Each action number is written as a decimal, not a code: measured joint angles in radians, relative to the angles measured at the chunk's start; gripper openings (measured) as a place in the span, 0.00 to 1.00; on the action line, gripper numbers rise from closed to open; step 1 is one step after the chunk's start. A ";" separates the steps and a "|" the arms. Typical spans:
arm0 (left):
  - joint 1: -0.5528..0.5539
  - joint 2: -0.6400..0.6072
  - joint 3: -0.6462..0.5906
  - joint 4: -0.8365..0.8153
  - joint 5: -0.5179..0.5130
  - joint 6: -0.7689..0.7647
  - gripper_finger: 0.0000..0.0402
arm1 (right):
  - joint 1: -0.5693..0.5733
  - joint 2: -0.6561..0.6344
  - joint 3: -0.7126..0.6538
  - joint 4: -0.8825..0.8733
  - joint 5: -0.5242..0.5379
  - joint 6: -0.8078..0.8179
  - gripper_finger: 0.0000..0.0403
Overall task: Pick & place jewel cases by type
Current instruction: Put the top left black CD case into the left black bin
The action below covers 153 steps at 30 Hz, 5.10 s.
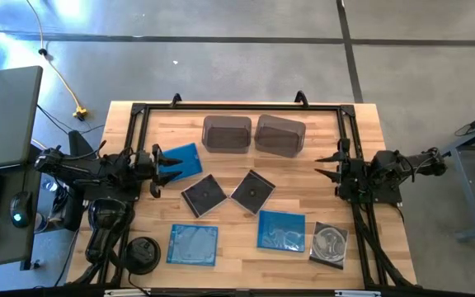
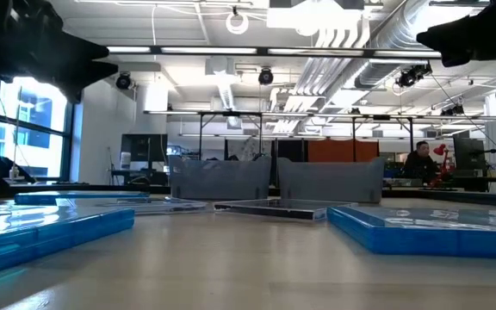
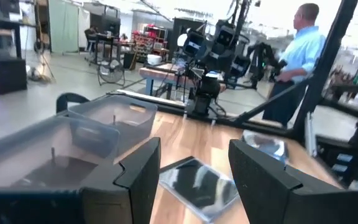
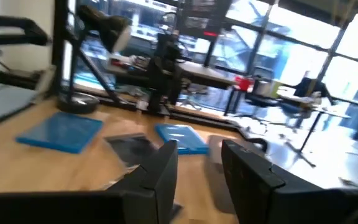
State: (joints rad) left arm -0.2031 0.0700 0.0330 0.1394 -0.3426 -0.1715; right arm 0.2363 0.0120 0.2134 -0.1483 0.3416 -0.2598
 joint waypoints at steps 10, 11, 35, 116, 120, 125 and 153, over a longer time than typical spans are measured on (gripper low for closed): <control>0.000 0.000 0.002 0.000 0.081 -0.152 0.47 | 0.000 0.001 0.000 0.032 0.108 0.107 0.30; 0.000 0.000 0.002 0.000 0.077 -0.150 0.47 | 0.000 0.002 0.000 0.054 0.105 0.102 0.30; 0.000 0.593 0.375 -0.372 -0.185 -0.148 0.37 | -0.003 0.674 0.000 0.635 0.155 0.077 0.30; 0.001 1.118 0.381 -0.331 0.017 -0.676 0.48 | 0.026 2.153 1.134 0.245 -0.109 0.417 0.30; 0.001 1.177 0.381 -0.293 0.006 -0.677 0.48 | 0.018 2.153 1.134 0.189 -0.109 0.435 0.30; 0.001 1.257 0.384 -0.240 -0.016 -0.704 0.48 | 0.000 2.153 1.134 0.172 -0.139 0.472 0.35; -0.001 1.223 0.420 -0.194 0.207 -0.783 0.49 | -0.044 2.148 1.131 0.019 -0.061 0.663 0.49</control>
State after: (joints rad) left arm -0.2043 1.2934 0.4529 -0.0550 -0.1361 -0.9546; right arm 0.1921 2.1601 1.3449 -0.1291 0.2810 0.4035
